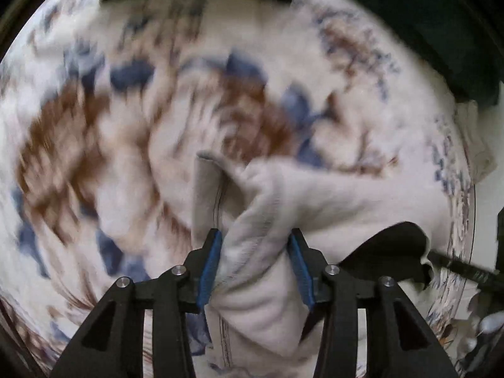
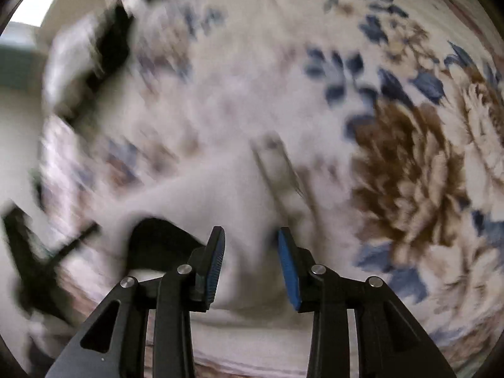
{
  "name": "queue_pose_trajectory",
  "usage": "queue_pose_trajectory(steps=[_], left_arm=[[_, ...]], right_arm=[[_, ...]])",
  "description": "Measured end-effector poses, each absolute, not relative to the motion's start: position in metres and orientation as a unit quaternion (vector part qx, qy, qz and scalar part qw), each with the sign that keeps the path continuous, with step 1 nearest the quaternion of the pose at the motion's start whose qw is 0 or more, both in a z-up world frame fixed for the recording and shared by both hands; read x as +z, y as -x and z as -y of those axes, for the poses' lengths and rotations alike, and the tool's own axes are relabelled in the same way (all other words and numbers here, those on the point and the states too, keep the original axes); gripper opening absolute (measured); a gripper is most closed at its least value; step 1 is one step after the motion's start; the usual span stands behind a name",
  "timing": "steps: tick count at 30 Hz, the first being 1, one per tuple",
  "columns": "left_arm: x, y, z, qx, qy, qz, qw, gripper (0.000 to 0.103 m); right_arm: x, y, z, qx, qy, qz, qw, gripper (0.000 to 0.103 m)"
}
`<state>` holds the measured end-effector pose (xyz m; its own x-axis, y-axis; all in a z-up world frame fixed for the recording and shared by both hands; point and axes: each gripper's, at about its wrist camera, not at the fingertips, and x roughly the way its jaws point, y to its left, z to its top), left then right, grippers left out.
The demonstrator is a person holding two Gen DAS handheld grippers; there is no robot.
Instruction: Fold small clothes
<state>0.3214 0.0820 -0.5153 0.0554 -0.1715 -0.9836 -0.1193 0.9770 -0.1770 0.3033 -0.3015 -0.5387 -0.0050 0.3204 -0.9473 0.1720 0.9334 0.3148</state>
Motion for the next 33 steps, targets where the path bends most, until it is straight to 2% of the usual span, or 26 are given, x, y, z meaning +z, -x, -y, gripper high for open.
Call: queue_pose_trajectory(steps=[3, 6, 8, 9, 10, 13, 15, 19, 21, 22, 25, 29, 30, 32, 33], left_arm=[[-0.516, -0.316, -0.096, -0.011, 0.155, -0.687, 0.709, 0.044], [-0.484, -0.311, -0.099, -0.021, 0.181, -0.660, 0.728, 0.044], [-0.466, -0.302, -0.093, -0.030, 0.182, -0.644, 0.743, 0.051], [-0.463, -0.299, -0.090, -0.033, 0.178, -0.642, 0.745, 0.063], [-0.464, -0.296, -0.086, -0.034, 0.169, -0.641, 0.748, 0.065], [-0.487, -0.288, -0.079, -0.014, 0.141, -0.663, 0.735, 0.065], [-0.499, -0.278, -0.081, -0.005, 0.158, -0.672, 0.723, 0.065], [-0.495, -0.256, -0.088, 0.014, 0.179, -0.668, 0.722, 0.065], [-0.491, -0.244, -0.091, 0.023, 0.187, -0.664, 0.724, 0.065], [-0.490, -0.239, -0.094, 0.032, 0.190, -0.664, 0.722, 0.065], [-0.486, -0.233, -0.106, 0.051, 0.208, -0.663, 0.718, 0.065], [-0.485, -0.226, -0.124, 0.051, 0.273, -0.650, 0.707, 0.068], [-0.485, -0.225, -0.127, 0.042, 0.300, -0.643, 0.703, 0.073], [-0.493, -0.219, -0.136, 0.024, 0.387, -0.615, 0.687, 0.079], [-0.498, -0.216, -0.137, 0.023, 0.419, -0.603, 0.679, 0.080]], right_arm=[[-0.573, -0.288, 0.303, 0.048, -0.156, -0.745, 0.647, 0.037], [-0.568, -0.281, 0.318, 0.056, -0.202, -0.730, 0.651, 0.039], [-0.555, -0.276, 0.331, 0.050, -0.237, -0.709, 0.663, 0.041], [-0.546, -0.270, 0.341, 0.046, -0.270, -0.690, 0.670, 0.041], [-0.542, -0.268, 0.345, 0.044, -0.287, -0.682, 0.671, 0.043], [-0.541, -0.258, 0.356, 0.040, -0.333, -0.668, 0.664, 0.044], [-0.547, -0.250, 0.357, 0.034, -0.344, -0.671, 0.656, 0.044], [-0.559, -0.237, 0.341, 0.043, -0.318, -0.687, 0.652, 0.043], [-0.568, -0.232, 0.331, 0.053, -0.317, -0.690, 0.648, 0.021], [-0.572, -0.229, 0.328, 0.058, -0.317, -0.691, 0.647, 0.004], [-0.574, -0.224, 0.329, 0.024, -0.286, -0.699, 0.655, 0.003], [-0.575, -0.219, 0.343, 0.019, -0.312, -0.703, 0.638, 0.004], [-0.573, -0.219, 0.347, 0.027, -0.333, -0.699, 0.633, 0.005], [-0.568, -0.217, 0.357, 0.027, -0.362, -0.691, 0.625, 0.026], [-0.567, -0.215, 0.362, 0.026, -0.386, -0.682, 0.621, 0.061]])
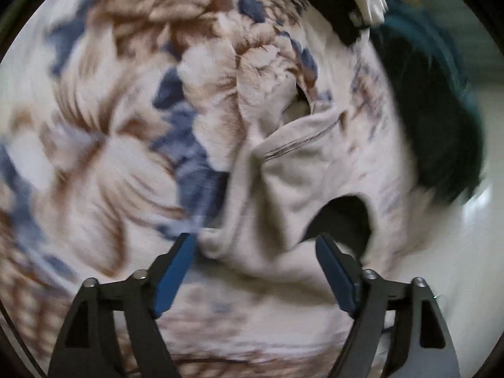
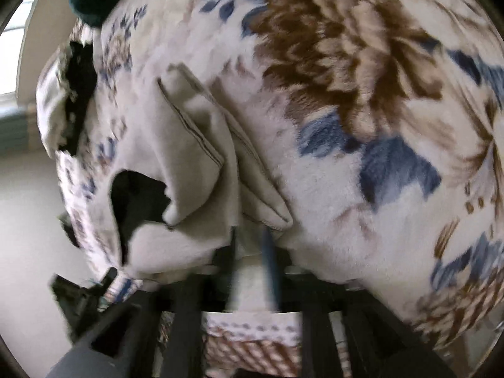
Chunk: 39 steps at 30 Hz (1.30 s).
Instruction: Fold small clothes
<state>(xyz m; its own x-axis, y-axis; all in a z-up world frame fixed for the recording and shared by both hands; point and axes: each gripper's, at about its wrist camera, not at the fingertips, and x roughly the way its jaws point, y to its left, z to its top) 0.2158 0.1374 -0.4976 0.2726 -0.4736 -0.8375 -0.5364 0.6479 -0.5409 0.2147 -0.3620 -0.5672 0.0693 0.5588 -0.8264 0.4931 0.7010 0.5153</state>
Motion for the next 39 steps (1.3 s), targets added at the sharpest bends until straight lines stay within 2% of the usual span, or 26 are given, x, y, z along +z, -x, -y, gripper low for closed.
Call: queue_pose_trajectory(steps=[1, 3, 6, 9, 11, 15, 23, 28, 35, 39], left_arm=[[-0.503, -0.212, -0.139, 0.024, 0.448, -0.594, 0.668, 0.080], [-0.521, -0.204, -0.139, 0.038, 0.515, -0.571, 0.638, 0.080], [-0.541, -0.198, -0.134, 0.057, 0.571, -0.548, 0.609, 0.080], [-0.551, -0.198, -0.130, 0.069, 0.585, -0.542, 0.599, 0.083], [-0.552, -0.202, -0.125, 0.070, 0.585, -0.537, 0.603, 0.088], [-0.549, -0.210, -0.116, 0.077, 0.565, -0.548, 0.612, 0.088], [-0.526, -0.195, -0.104, 0.132, 0.549, -0.567, 0.600, 0.088], [-0.547, -0.184, -0.093, 0.086, 0.610, -0.537, 0.576, 0.088], [-0.546, -0.223, -0.106, 0.076, 0.619, -0.480, 0.617, 0.088], [-0.548, -0.224, -0.107, 0.092, 0.610, -0.478, 0.625, 0.088]], right_arm=[[-0.568, -0.212, 0.366, 0.028, -0.415, -0.668, 0.617, 0.087], [-0.581, -0.203, 0.372, 0.031, -0.487, -0.643, 0.591, 0.094], [-0.609, -0.194, 0.365, 0.017, -0.535, -0.646, 0.544, 0.094], [-0.633, -0.188, 0.354, 0.026, -0.594, -0.620, 0.512, 0.095], [-0.639, -0.188, 0.348, 0.041, -0.627, -0.586, 0.512, 0.097], [-0.638, -0.194, 0.337, 0.076, -0.647, -0.541, 0.532, 0.100], [-0.641, -0.210, 0.319, 0.056, -0.625, -0.563, 0.539, 0.102], [-0.626, -0.202, 0.314, 0.065, -0.591, -0.584, 0.552, 0.102], [-0.641, -0.203, 0.322, 0.064, -0.627, -0.561, 0.537, 0.102], [-0.642, -0.201, 0.324, 0.054, -0.635, -0.549, 0.541, 0.103]])
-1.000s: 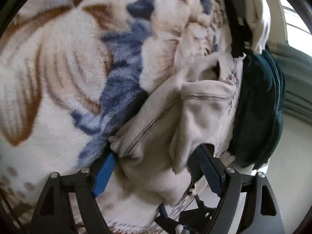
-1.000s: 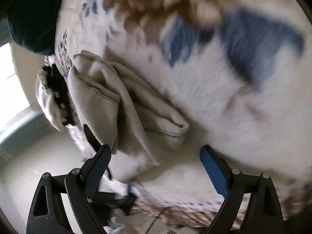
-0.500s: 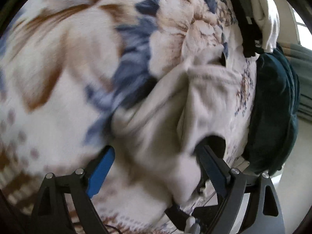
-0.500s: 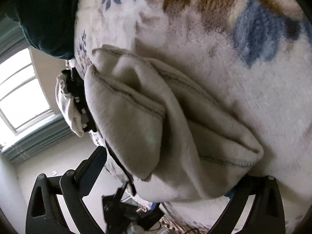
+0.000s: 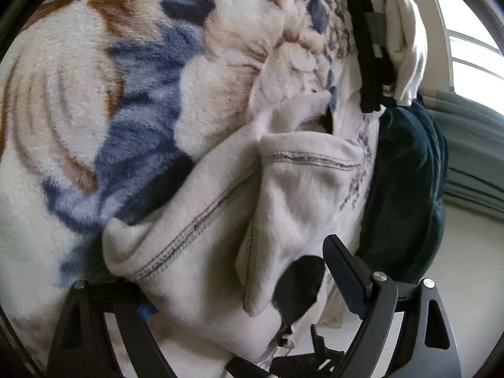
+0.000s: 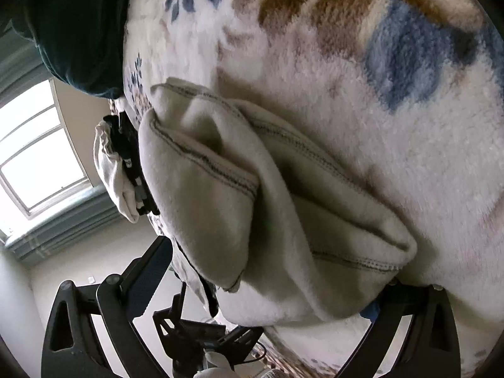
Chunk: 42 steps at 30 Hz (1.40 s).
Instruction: Fold small clothes
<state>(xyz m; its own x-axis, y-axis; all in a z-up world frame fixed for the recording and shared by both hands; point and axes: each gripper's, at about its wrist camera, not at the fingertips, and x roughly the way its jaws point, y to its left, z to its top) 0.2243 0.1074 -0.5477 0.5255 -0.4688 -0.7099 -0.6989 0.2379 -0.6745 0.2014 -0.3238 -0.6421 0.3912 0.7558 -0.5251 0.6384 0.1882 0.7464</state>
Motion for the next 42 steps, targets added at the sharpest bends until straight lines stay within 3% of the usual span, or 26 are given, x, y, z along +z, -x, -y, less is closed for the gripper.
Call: queue_pose_trajectory(steps=[3, 5, 6, 7, 8, 10, 13, 25, 32, 35, 37, 39, 41, 42], left_arm=[[-0.545, -0.225, -0.105, 0.112, 0.610, -0.466, 0.631, 0.083], [-0.542, -0.214, -0.106, 0.122, 0.602, -0.462, 0.640, 0.057], [-0.540, -0.214, -0.106, 0.123, 0.600, -0.460, 0.642, 0.037], [-0.537, -0.216, -0.105, 0.122, 0.593, -0.462, 0.648, 0.031], [-0.535, -0.214, -0.105, 0.121, 0.587, -0.464, 0.653, 0.031], [-0.530, -0.219, -0.103, 0.116, 0.569, -0.470, 0.665, 0.027], [-0.520, -0.223, -0.102, 0.113, 0.552, -0.474, 0.677, 0.023], [-0.429, -0.266, -0.118, 0.061, 0.517, -0.450, 0.726, 0.011], [-0.465, -0.291, -0.158, 0.060, 0.553, -0.488, 0.672, 0.012], [-0.492, -0.277, -0.169, 0.070, 0.571, -0.524, 0.628, 0.025], [-0.504, -0.263, -0.173, 0.075, 0.548, -0.557, 0.619, 0.046], [-0.508, -0.256, -0.173, 0.071, 0.510, -0.594, 0.618, 0.052], [-0.507, -0.250, -0.173, 0.068, 0.446, -0.636, 0.626, 0.052], [-0.504, -0.250, -0.173, 0.067, 0.417, -0.650, 0.632, 0.053]], right_arm=[[-0.644, -0.201, 0.327, 0.044, -0.637, -0.546, 0.542, 0.103], [-0.645, -0.205, 0.328, 0.029, -0.641, -0.543, 0.542, 0.102], [-0.645, -0.206, 0.328, 0.019, -0.643, -0.542, 0.541, 0.098], [-0.644, -0.210, 0.329, 0.012, -0.644, -0.540, 0.542, 0.086], [-0.643, -0.211, 0.330, -0.003, -0.635, -0.546, 0.546, 0.064], [-0.640, -0.216, 0.328, -0.015, -0.624, -0.557, 0.548, 0.034], [-0.631, -0.224, 0.327, -0.021, -0.601, -0.564, 0.566, 0.023], [-0.526, -0.270, 0.309, 0.020, -0.520, -0.563, 0.641, 0.019], [-0.481, -0.321, 0.271, 0.042, -0.449, -0.576, 0.682, 0.019], [-0.502, -0.310, 0.272, 0.018, -0.450, -0.597, 0.664, 0.019], [-0.522, -0.293, 0.277, -0.006, -0.453, -0.614, 0.646, 0.019], [-0.549, -0.271, 0.284, -0.016, -0.467, -0.634, 0.617, 0.024], [-0.569, -0.253, 0.291, -0.032, -0.483, -0.652, 0.584, 0.042], [-0.575, -0.241, 0.296, -0.050, -0.483, -0.664, 0.568, 0.042]])
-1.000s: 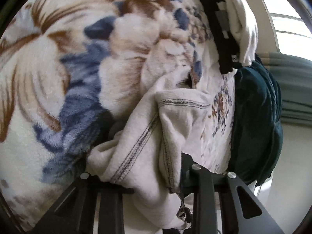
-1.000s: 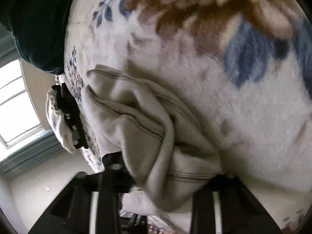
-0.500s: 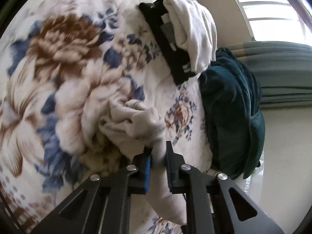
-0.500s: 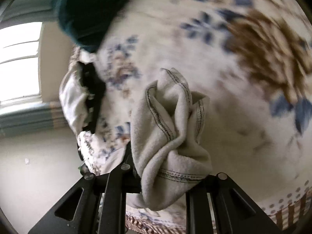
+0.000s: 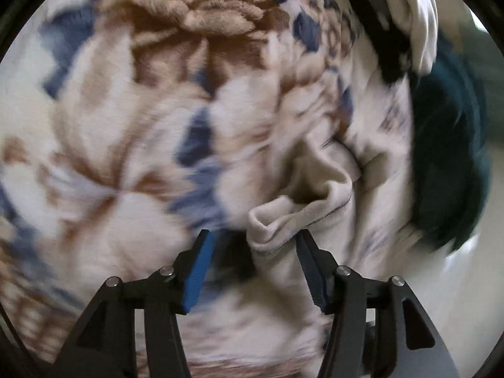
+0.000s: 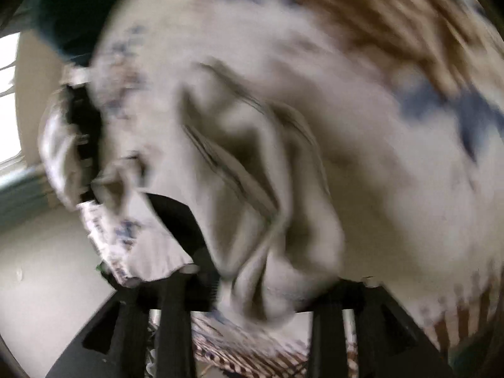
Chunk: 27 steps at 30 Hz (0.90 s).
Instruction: Fold small clothes
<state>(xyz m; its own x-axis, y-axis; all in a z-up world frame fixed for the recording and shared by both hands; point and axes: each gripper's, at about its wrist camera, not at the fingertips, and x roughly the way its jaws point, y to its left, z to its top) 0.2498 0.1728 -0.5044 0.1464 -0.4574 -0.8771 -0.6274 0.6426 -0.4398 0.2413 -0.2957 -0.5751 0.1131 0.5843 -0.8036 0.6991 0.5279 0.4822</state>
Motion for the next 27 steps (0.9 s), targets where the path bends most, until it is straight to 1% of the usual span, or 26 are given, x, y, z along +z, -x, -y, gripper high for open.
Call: queue_pose_trajectory(steps=[3, 4, 5, 6, 7, 8, 10, 13, 15, 17, 19, 20, 21, 22, 23, 27], left_arm=[[-0.490, -0.256, -0.169, 0.062, 0.321, -0.681, 0.655, 0.054], [-0.485, -0.259, -0.167, 0.059, 0.298, -0.683, 0.664, 0.054], [-0.480, -0.264, -0.165, 0.057, 0.270, -0.683, 0.676, 0.056], [-0.477, -0.268, -0.162, 0.061, 0.237, -0.684, 0.687, 0.065], [-0.473, -0.274, -0.159, 0.068, 0.191, -0.680, 0.704, 0.071], [-0.473, -0.277, -0.158, 0.075, 0.166, -0.674, 0.716, 0.071], [-0.477, -0.282, -0.157, 0.098, 0.100, -0.664, 0.735, 0.071], [-0.508, -0.288, -0.167, 0.118, 0.073, -0.693, 0.707, 0.071], [-0.523, -0.286, -0.175, 0.121, 0.082, -0.700, 0.700, 0.072], [-0.530, -0.285, -0.180, 0.113, 0.097, -0.693, 0.705, 0.079], [-0.533, -0.285, -0.183, 0.106, 0.105, -0.693, 0.705, 0.091], [-0.538, -0.287, -0.184, 0.097, 0.114, -0.695, 0.704, 0.098], [-0.543, -0.289, -0.184, 0.087, 0.121, -0.697, 0.701, 0.103], [-0.549, -0.290, -0.183, 0.092, 0.112, -0.704, 0.695, 0.103], [-0.556, -0.289, -0.183, 0.094, 0.105, -0.708, 0.692, 0.103], [-0.559, -0.290, -0.179, 0.104, 0.104, -0.718, 0.680, 0.103]], right_arm=[[-0.562, -0.227, 0.303, -0.083, -0.460, -0.669, 0.578, 0.052], [-0.552, -0.226, 0.304, -0.093, -0.446, -0.668, 0.589, 0.052], [-0.537, -0.227, 0.303, -0.106, -0.427, -0.666, 0.603, 0.052], [-0.519, -0.232, 0.300, -0.107, -0.413, -0.655, 0.623, 0.052], [-0.503, -0.240, 0.296, -0.098, -0.407, -0.644, 0.640, 0.055], [-0.491, -0.257, 0.285, -0.076, -0.400, -0.636, 0.655, 0.059], [-0.485, -0.291, 0.263, -0.029, -0.404, -0.628, 0.664, 0.059], [-0.498, -0.354, 0.223, 0.029, -0.406, -0.632, 0.660, 0.059], [-0.517, -0.394, 0.198, 0.054, -0.398, -0.640, 0.655, 0.059], [-0.547, -0.433, 0.172, 0.073, -0.385, -0.664, 0.636, 0.059], [-0.569, -0.456, 0.150, 0.087, -0.376, -0.681, 0.623, 0.059], [-0.578, -0.466, 0.138, 0.096, -0.360, -0.694, 0.616, 0.052], [-0.578, -0.470, 0.132, 0.096, -0.344, -0.694, 0.625, 0.039], [-0.570, -0.471, 0.125, 0.101, -0.321, -0.686, 0.645, 0.007], [-0.554, -0.467, 0.111, 0.120, -0.281, -0.676, 0.671, 0.004], [-0.500, -0.427, 0.072, 0.177, -0.180, -0.648, 0.719, 0.004]])
